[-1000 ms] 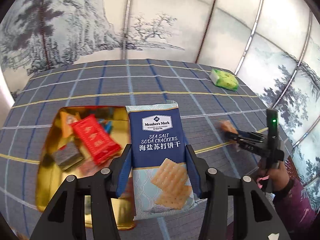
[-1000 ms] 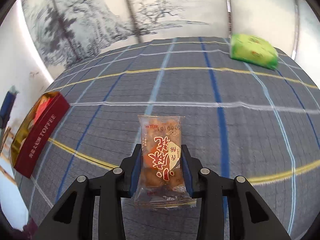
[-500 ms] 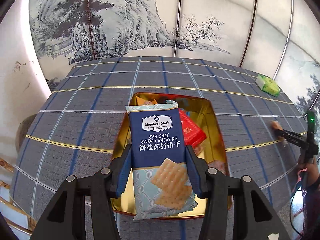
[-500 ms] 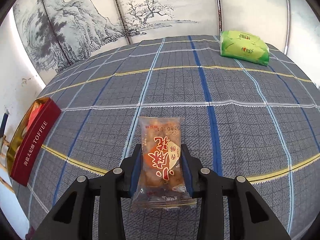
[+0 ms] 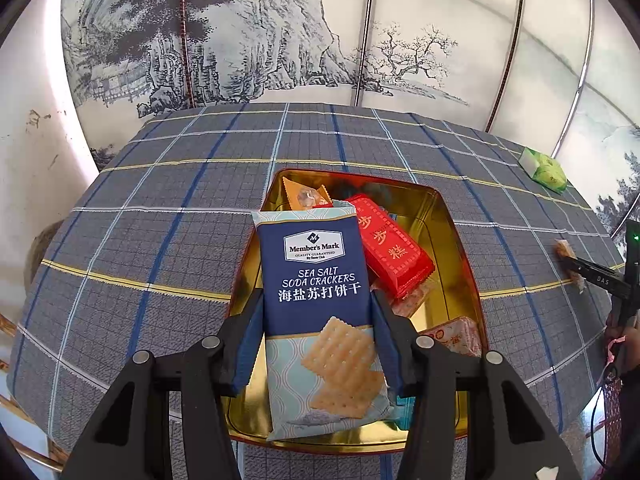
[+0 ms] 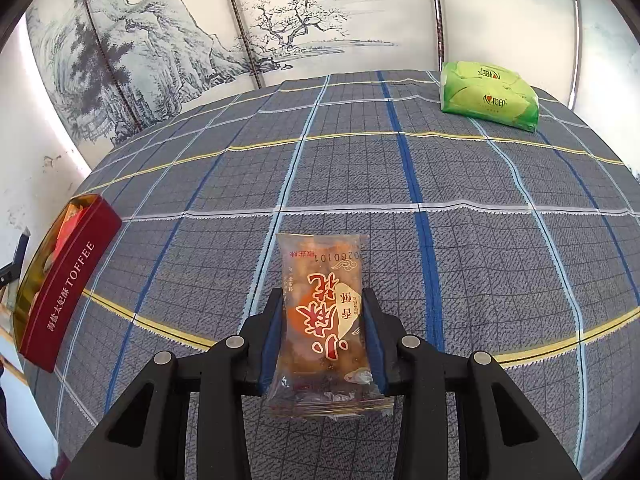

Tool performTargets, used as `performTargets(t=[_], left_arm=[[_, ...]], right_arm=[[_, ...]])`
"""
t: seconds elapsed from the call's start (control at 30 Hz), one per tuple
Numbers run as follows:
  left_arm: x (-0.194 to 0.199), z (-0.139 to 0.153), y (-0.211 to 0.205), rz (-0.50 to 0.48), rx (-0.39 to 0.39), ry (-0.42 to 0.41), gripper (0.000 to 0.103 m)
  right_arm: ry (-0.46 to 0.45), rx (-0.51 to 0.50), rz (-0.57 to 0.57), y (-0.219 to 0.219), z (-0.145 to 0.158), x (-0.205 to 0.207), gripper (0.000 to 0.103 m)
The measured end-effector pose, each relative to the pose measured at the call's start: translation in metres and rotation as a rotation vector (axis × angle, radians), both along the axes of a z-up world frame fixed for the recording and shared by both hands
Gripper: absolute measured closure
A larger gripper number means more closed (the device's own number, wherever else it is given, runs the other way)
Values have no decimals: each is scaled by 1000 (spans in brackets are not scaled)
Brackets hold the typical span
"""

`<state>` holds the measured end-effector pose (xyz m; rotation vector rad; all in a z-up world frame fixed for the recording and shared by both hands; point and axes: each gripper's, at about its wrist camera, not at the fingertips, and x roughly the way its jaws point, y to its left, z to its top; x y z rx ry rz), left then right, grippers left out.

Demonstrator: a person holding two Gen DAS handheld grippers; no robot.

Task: Organize snacks
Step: 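Carry the cracker pack into the gold tin and open the left gripper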

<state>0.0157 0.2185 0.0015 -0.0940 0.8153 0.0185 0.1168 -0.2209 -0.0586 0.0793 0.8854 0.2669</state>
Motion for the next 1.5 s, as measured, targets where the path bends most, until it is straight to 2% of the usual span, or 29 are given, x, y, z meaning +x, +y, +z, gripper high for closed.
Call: performTargets(t=[0.47, 0.7, 1.27, 1.5], left_arm=[[9, -14, 3, -3, -9, 24, 56], [9, -17, -3, -15, 24, 18, 56], [11, -24, -5, -18, 42, 30, 56], [9, -22, -9, -20, 77, 16, 56]], right_arm=[[-1, -15, 0, 2, -1, 0, 65], [-2, -15, 0, 2, -1, 0, 65], [-2, -21, 0, 3, -1, 0, 65], [-3, -24, 1, 3, -1, 0, 65]])
